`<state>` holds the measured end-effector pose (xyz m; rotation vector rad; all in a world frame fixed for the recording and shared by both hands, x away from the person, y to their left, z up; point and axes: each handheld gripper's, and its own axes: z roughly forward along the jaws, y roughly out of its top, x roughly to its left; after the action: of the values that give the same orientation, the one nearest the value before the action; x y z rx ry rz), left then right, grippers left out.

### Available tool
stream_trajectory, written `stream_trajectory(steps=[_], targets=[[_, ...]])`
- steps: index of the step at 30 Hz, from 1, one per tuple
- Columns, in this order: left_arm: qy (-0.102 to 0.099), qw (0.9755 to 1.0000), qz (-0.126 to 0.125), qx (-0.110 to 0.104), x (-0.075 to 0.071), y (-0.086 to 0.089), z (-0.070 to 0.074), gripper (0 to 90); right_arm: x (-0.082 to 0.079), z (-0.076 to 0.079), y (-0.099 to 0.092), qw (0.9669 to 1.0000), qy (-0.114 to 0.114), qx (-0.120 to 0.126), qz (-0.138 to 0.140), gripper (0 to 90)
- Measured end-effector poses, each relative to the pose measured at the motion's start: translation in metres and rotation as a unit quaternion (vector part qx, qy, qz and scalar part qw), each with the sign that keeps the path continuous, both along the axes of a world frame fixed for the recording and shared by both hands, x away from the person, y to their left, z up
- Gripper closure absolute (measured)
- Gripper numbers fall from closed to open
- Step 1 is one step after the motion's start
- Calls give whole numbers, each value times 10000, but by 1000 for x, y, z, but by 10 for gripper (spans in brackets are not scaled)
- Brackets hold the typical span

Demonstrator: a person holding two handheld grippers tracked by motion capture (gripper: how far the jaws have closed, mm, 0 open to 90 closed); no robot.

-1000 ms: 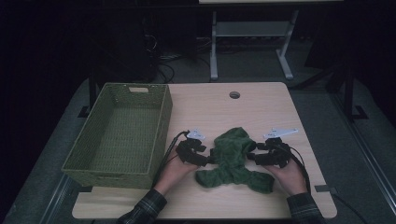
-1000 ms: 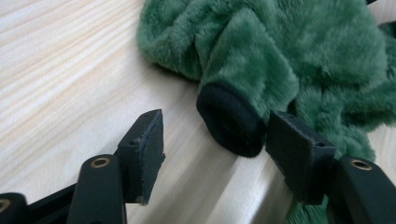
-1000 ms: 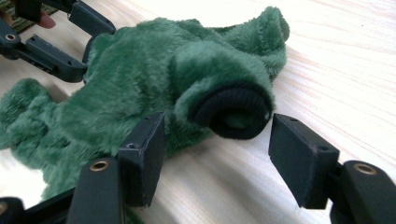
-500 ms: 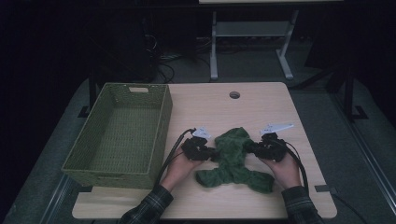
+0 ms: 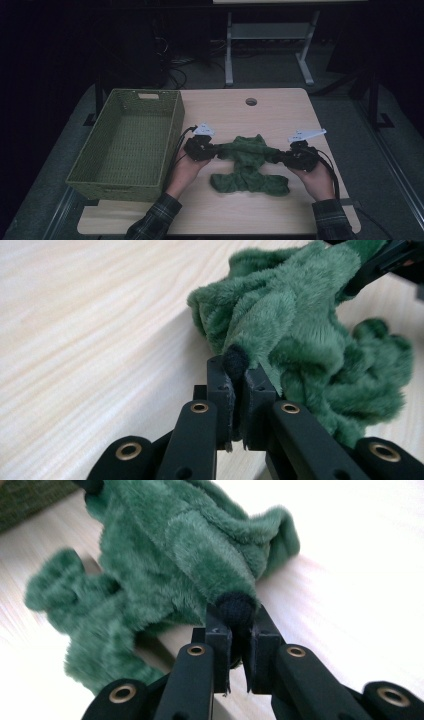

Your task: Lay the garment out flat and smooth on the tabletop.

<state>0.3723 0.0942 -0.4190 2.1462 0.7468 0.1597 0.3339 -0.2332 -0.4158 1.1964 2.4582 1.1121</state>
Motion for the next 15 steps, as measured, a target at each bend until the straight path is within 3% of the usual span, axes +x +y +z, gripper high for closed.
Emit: stream_trajectory(steps=[2,6,9,13,15], targets=[[77,10000,6,61,1,-2,-5,847,2,-9,0,9999,131,-89,15,826],[478,9984,-46,313,4,-7,-27,847,6,-29,0,9984,519,-239,9,826],[640,9969,-113,445,5,-8,-36,847,6,-39,-1,9971,700,-294,36,827],[663,9969,-143,403,3,-11,-39,830,3,-41,-3,9970,738,-242,38,822],[611,9971,-155,436,2,-10,-36,758,2,-40,-2,9971,720,-241,46,766]])
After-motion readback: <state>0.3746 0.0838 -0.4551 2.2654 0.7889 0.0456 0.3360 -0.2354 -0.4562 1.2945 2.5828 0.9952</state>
